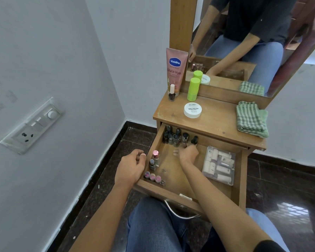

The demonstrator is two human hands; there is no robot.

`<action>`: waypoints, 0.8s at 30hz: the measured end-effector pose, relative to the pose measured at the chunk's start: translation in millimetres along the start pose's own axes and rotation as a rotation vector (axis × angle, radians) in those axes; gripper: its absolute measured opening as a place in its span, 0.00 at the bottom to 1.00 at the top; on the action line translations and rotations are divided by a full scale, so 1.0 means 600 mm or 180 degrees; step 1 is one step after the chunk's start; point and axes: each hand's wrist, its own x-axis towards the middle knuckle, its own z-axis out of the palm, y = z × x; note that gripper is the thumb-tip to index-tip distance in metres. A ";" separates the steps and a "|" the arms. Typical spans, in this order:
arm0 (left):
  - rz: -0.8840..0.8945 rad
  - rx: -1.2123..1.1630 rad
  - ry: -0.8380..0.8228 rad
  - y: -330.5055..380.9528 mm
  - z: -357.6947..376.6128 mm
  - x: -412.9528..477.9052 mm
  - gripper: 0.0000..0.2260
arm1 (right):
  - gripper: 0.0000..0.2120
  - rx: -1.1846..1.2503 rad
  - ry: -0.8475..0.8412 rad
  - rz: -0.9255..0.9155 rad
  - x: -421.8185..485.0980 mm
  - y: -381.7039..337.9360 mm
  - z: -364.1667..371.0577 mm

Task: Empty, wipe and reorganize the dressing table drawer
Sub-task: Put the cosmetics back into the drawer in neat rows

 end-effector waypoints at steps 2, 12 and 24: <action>0.0002 0.0014 0.0002 0.000 0.001 0.000 0.13 | 0.04 -0.0151 -0.0121 0.0008 -0.001 -0.001 -0.005; 0.0022 -0.0045 -0.0006 0.000 0.000 -0.001 0.14 | 0.08 -0.1037 -0.0148 -0.2738 -0.043 -0.191 -0.019; -0.0015 -0.0056 -0.0011 -0.002 0.000 0.001 0.14 | 0.22 -0.2744 0.0205 -0.3156 0.086 -0.308 0.029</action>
